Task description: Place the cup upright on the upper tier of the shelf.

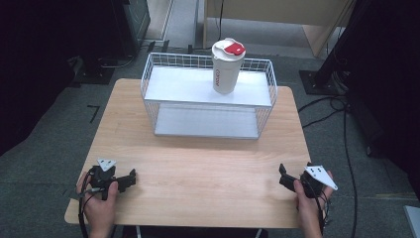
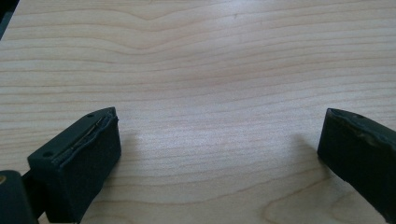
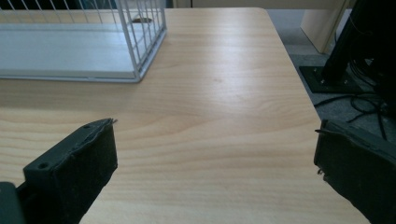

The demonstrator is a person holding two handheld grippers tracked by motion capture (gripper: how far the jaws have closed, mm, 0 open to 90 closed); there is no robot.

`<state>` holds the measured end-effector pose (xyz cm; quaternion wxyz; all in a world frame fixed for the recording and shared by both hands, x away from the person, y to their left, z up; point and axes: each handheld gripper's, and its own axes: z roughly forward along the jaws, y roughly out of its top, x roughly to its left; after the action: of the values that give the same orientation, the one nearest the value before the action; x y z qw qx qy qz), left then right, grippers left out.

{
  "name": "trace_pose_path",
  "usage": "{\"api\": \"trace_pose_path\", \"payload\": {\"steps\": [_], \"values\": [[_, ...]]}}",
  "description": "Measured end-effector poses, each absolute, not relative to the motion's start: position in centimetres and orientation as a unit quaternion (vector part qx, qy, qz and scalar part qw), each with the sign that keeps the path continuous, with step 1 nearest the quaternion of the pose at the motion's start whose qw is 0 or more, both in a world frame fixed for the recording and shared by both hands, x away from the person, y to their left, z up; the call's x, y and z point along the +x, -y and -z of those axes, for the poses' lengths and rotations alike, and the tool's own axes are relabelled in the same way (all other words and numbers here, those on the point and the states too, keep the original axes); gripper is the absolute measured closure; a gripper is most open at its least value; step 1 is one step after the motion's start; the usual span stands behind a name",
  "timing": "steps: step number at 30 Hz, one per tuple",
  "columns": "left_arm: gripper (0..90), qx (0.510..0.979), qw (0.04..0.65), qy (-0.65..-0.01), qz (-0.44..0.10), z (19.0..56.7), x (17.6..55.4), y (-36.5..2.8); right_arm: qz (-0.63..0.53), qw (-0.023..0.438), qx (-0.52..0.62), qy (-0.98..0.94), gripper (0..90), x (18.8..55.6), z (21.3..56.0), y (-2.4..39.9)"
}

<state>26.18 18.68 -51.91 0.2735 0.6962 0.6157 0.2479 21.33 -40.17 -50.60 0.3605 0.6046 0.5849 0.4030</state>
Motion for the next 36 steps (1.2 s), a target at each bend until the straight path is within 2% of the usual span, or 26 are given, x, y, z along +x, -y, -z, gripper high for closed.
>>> {"api": "trace_pose_path", "payload": {"steps": [19,26,31,36], "values": [[0.0,0.696,0.274,-0.616,-0.248,51.9,26.2,-18.7,-0.363,0.35,0.628,-0.592,0.0,19.1,52.0,42.8],[0.0,0.696,0.274,-0.616,-0.248,51.9,26.2,-18.7,-0.325,0.319,0.638,-0.621,0.0,19.2,52.2,43.5],[0.0,0.696,0.274,-0.616,-0.248,51.9,26.2,-18.7,-0.298,0.271,0.636,-0.658,0.0,19.6,52.5,43.4],[0.0,0.696,0.274,-0.616,-0.248,51.9,26.2,-18.7,-0.286,0.258,0.636,-0.669,0.0,19.6,52.7,43.4]]}}
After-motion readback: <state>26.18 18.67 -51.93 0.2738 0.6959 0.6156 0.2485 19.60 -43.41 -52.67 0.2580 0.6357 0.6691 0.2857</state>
